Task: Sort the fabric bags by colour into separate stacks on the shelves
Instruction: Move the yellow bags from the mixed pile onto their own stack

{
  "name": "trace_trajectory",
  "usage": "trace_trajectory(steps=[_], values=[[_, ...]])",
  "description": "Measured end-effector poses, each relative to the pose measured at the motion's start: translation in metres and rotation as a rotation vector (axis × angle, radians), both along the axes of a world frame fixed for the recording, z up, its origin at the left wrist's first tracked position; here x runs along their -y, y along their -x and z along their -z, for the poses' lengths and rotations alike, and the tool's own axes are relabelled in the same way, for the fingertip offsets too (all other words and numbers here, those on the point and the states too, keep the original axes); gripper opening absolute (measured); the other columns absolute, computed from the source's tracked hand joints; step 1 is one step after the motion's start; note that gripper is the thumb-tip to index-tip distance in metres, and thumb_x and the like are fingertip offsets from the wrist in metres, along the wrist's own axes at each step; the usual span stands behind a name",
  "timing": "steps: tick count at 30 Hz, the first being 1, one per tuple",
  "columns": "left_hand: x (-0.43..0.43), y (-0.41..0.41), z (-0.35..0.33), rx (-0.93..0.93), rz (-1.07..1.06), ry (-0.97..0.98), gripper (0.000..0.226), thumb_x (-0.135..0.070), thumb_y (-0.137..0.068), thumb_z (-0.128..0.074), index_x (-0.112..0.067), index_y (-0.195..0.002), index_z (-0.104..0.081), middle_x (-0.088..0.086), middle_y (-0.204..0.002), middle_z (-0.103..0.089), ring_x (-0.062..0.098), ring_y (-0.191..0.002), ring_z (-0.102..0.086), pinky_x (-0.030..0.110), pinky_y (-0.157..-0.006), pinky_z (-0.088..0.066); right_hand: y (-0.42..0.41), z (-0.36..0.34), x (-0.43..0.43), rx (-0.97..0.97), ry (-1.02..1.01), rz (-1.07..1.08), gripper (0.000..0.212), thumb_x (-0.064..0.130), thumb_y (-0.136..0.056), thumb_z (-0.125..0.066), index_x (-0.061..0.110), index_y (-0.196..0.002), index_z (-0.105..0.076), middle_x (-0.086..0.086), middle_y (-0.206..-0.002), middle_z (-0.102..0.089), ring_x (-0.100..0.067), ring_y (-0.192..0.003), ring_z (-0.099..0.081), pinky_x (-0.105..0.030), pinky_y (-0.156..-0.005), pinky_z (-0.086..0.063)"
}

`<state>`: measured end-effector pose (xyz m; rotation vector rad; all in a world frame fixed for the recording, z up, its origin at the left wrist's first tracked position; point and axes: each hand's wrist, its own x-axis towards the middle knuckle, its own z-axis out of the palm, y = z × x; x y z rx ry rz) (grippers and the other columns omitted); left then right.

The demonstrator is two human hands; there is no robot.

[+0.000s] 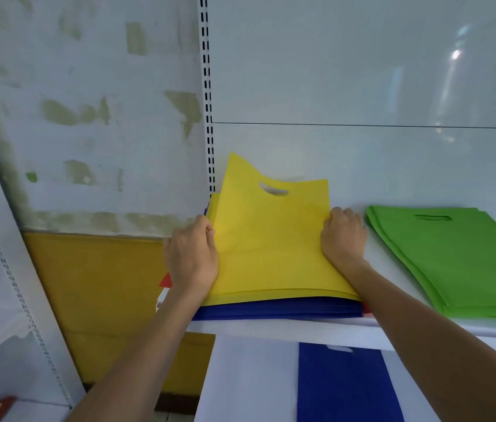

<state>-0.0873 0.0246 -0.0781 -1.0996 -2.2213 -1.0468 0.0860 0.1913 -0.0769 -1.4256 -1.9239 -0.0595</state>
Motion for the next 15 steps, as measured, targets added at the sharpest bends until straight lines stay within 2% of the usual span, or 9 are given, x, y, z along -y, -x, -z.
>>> trace_trajectory(steps=[3, 4, 6, 8, 11, 15], values=[[0.002, -0.005, -0.006, -0.078, -0.008, 0.067, 0.011, -0.017, -0.097, -0.042, -0.013, -0.106, -0.048, 0.0, -0.073, -0.052, 0.019, -0.066, -0.045, 0.031, -0.071, -0.027, -0.001, -0.004, 0.004, -0.037, 0.047, -0.025, 0.017, 0.006, -0.095, -0.034, 0.001, -0.105, -0.048, -0.019, -0.108, -0.057, -0.036, -0.097, -0.055, -0.038, -0.071, -0.038], [0.001, -0.005, -0.009, -0.131, 0.011, 0.097, 0.015, -0.014, -0.097, -0.042, -0.012, -0.111, -0.048, 0.001, -0.074, -0.055, 0.02, -0.067, -0.049, 0.031, -0.071, -0.027, -0.001, -0.008, 0.005, -0.05, 0.054, -0.038, 0.017, 0.004, -0.095, -0.035, 0.001, -0.108, -0.046, -0.019, -0.109, -0.057, -0.036, -0.096, -0.056, -0.037, -0.068, -0.037], [0.001, -0.004, -0.015, -0.193, 0.056, 0.161, 0.023, -0.009, -0.097, -0.042, -0.014, -0.117, -0.052, 0.002, -0.09, -0.065, 0.022, -0.08, -0.057, 0.031, -0.073, -0.027, -0.003, -0.016, 0.01, -0.065, 0.056, -0.078, 0.026, -0.001, -0.093, -0.037, 0.002, -0.118, -0.042, -0.019, -0.114, -0.057, -0.037, -0.098, -0.057, -0.035, -0.067, -0.036], [0.002, -0.005, -0.023, -0.193, 0.12, 0.17, 0.026, -0.011, -0.098, -0.04, -0.015, -0.117, -0.057, 0.003, -0.107, -0.066, 0.021, -0.094, -0.059, 0.032, -0.078, -0.031, -0.009, -0.027, 0.012, -0.079, 0.019, -0.15, 0.036, -0.002, -0.092, -0.039, 0.005, -0.127, -0.041, -0.018, -0.118, -0.056, -0.037, -0.1, -0.056, -0.038, -0.069, -0.04], [0.002, -0.017, -0.038, -0.13, 0.254, 0.18, 0.03, -0.015, -0.098, -0.039, -0.011, -0.122, -0.056, 0.007, -0.119, -0.061, 0.024, -0.105, -0.057, 0.036, -0.089, -0.04, -0.036, -0.047, 0.012, -0.03, -0.016, -0.168, 0.036, -0.001, -0.09, -0.042, 0.008, -0.123, -0.055, -0.015, -0.121, -0.053, -0.036, -0.104, -0.055, -0.04, -0.079, -0.045], [-0.016, -0.064, -0.056, -0.062, 0.437, 0.191, 0.034, -0.019, -0.097, -0.042, -0.012, -0.128, -0.052, 0.005, -0.129, -0.054, 0.022, -0.118, -0.05, 0.034, -0.097, -0.039, -0.108, -0.065, 0.006, -0.051, -0.01, -0.088, 0.037, 0.003, -0.09, -0.043, 0.007, -0.123, -0.058, -0.014, -0.127, -0.05, -0.034, -0.11, -0.054, -0.039, -0.085, -0.044]])
